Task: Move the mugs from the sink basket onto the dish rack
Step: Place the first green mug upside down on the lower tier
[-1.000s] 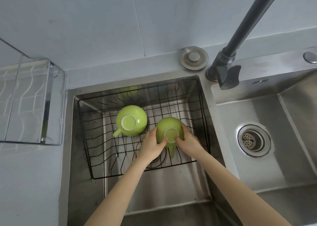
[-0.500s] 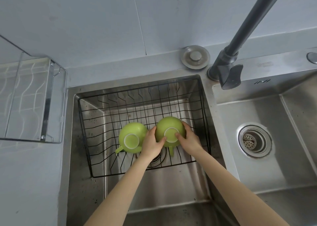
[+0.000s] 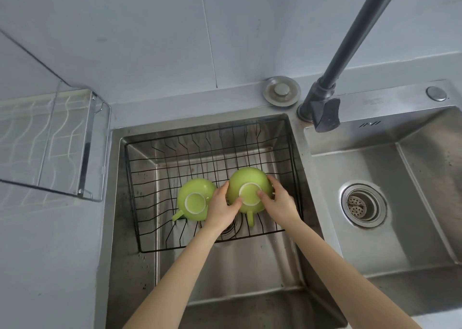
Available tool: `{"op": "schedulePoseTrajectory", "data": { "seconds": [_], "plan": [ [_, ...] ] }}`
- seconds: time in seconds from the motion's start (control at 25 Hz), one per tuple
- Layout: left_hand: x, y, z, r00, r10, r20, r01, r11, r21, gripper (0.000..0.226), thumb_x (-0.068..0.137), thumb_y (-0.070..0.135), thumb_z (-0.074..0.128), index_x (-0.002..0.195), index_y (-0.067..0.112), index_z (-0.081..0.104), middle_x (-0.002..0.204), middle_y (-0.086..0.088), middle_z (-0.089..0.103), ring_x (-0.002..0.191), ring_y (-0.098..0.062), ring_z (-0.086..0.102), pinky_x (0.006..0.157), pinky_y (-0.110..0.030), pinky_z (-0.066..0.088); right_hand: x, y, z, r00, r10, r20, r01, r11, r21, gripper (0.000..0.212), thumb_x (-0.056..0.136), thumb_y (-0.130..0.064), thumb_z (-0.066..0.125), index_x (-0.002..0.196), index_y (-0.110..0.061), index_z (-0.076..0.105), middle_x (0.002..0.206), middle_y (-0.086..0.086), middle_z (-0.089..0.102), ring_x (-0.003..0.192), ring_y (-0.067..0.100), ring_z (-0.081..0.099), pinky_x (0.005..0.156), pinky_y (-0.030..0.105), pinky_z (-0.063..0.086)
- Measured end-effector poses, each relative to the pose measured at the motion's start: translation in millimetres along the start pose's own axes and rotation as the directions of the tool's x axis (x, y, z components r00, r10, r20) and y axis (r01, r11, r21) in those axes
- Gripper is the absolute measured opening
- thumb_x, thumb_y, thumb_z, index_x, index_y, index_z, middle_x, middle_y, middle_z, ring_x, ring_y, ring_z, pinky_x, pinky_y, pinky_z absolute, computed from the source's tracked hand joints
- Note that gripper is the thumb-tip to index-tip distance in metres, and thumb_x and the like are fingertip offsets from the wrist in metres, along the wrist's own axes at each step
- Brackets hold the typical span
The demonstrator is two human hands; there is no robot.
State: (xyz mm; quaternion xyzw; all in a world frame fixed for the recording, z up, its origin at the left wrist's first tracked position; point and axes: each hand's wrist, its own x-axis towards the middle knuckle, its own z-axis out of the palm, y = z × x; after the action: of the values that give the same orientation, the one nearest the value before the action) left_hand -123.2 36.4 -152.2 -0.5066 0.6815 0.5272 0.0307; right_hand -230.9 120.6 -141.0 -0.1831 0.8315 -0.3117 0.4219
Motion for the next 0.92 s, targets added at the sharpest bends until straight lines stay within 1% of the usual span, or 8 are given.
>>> {"op": "schedulePoseTrajectory", "data": {
  "seconds": [0.08, 0.12, 0.28, 0.56, 0.68, 0.76, 0.84, 0.92],
  "plan": [
    [-11.6, 4.9, -5.7, 1.0, 0.011, -0.012, -0.012, 0.999, -0.037, 0.062, 0.088, 0.019, 0.055, 0.141, 0.009, 0.027, 0.145, -0.01, 0.034, 0.127, -0.023, 0.043, 0.097, -0.019, 0.033, -11.1, -5.3, -3.2, 1.0, -0.017, -0.022, 0.017, 1.0, -0.021, 0.056, 0.09, -0.029, 0.052, 0.141, -0.022, 0.03, 0.135, 0.012, 0.052, 0.122, 0.03, 0.049, 0.102, 0.039, 0.042],
    [-18.4, 6.5, -8.6, 1.0, 0.014, -0.019, -0.015, 0.998, -0.054, 0.061, 0.088, 0.019, 0.055, 0.141, 0.01, 0.027, 0.145, -0.01, 0.033, 0.124, -0.023, 0.045, 0.091, -0.016, 0.032, -17.4, -8.4, -4.5, 0.999, -0.027, -0.029, 0.026, 0.999, -0.026, 0.056, 0.09, -0.031, 0.052, 0.141, -0.023, 0.03, 0.134, 0.012, 0.053, 0.121, 0.029, 0.05, 0.101, 0.04, 0.042],
    [-48.2, 7.2, -22.2, 0.995, 0.055, -0.083, -0.065, 0.99, -0.128, 0.061, 0.087, 0.021, 0.057, 0.14, 0.011, 0.029, 0.143, -0.012, 0.034, 0.112, -0.026, 0.056, 0.091, -0.024, 0.041, -49.4, -21.9, -7.1, 0.996, -0.073, -0.047, 0.071, 0.997, -0.036, 0.057, 0.089, -0.036, 0.052, 0.14, -0.025, 0.032, 0.132, 0.011, 0.055, 0.121, 0.029, 0.05, 0.1, 0.04, 0.042],
    [-113.4, -10.9, -60.2, 0.968, 0.166, -0.187, -0.21, 0.947, -0.244, 0.055, 0.085, 0.023, 0.06, 0.135, 0.014, 0.038, 0.139, -0.007, 0.041, 0.103, -0.023, 0.058, 0.089, -0.031, 0.048, -118.6, -41.9, 8.7, 0.979, -0.2, -0.049, 0.201, 0.98, 0.009, 0.054, 0.088, -0.037, 0.055, 0.137, -0.024, 0.038, 0.124, 0.01, 0.059, 0.115, 0.025, 0.053, 0.09, 0.03, 0.041],
    [-139.9, -25.1, -75.4, 0.951, 0.21, -0.227, -0.267, 0.928, -0.26, 0.052, 0.085, 0.022, 0.06, 0.133, 0.017, 0.041, 0.126, -0.003, 0.05, 0.099, -0.021, 0.059, 0.074, -0.018, 0.048, -141.5, -47.6, 23.5, 0.97, -0.238, -0.043, 0.238, 0.971, 0.005, 0.053, 0.086, -0.04, 0.056, 0.134, -0.026, 0.04, 0.118, 0.011, 0.062, 0.109, 0.025, 0.056, 0.091, 0.034, 0.045],
    [-155.3, -36.7, -85.0, 0.944, 0.219, -0.247, -0.284, 0.919, -0.272, 0.051, 0.085, 0.022, 0.06, 0.132, 0.017, 0.041, 0.119, -0.002, 0.051, 0.093, -0.016, 0.058, 0.065, -0.012, 0.047, -155.0, -53.2, 35.3, 0.964, -0.265, -0.024, 0.265, 0.964, -0.009, 0.054, 0.085, -0.04, 0.056, 0.134, -0.026, 0.04, 0.117, 0.011, 0.063, 0.108, 0.024, 0.057, 0.089, 0.034, 0.046],
    [-166.5, -49.5, -96.8, 0.942, 0.2, -0.271, -0.278, 0.915, -0.292, 0.051, 0.084, 0.023, 0.061, 0.131, 0.018, 0.042, 0.118, -0.003, 0.051, 0.087, -0.012, 0.058, 0.06, -0.009, 0.049, -166.3, -60.1, 49.3, 0.958, -0.285, 0.002, 0.285, 0.958, -0.016, 0.053, 0.086, -0.039, 0.056, 0.134, -0.025, 0.04, 0.118, 0.009, 0.062, 0.108, 0.023, 0.056, 0.087, 0.031, 0.043],
    [-174.4, -62.0, -110.4, 0.938, 0.179, -0.295, -0.273, 0.908, -0.318, 0.052, 0.082, 0.023, 0.063, 0.13, 0.016, 0.043, 0.119, -0.004, 0.054, 0.087, -0.011, 0.059, 0.061, -0.009, 0.05, -175.9, -66.7, 64.1, 0.956, -0.294, 0.026, 0.294, 0.955, -0.021, 0.052, 0.087, -0.039, 0.055, 0.134, -0.025, 0.04, 0.12, 0.009, 0.061, 0.108, 0.023, 0.056, 0.085, 0.029, 0.042]
  ]
}}
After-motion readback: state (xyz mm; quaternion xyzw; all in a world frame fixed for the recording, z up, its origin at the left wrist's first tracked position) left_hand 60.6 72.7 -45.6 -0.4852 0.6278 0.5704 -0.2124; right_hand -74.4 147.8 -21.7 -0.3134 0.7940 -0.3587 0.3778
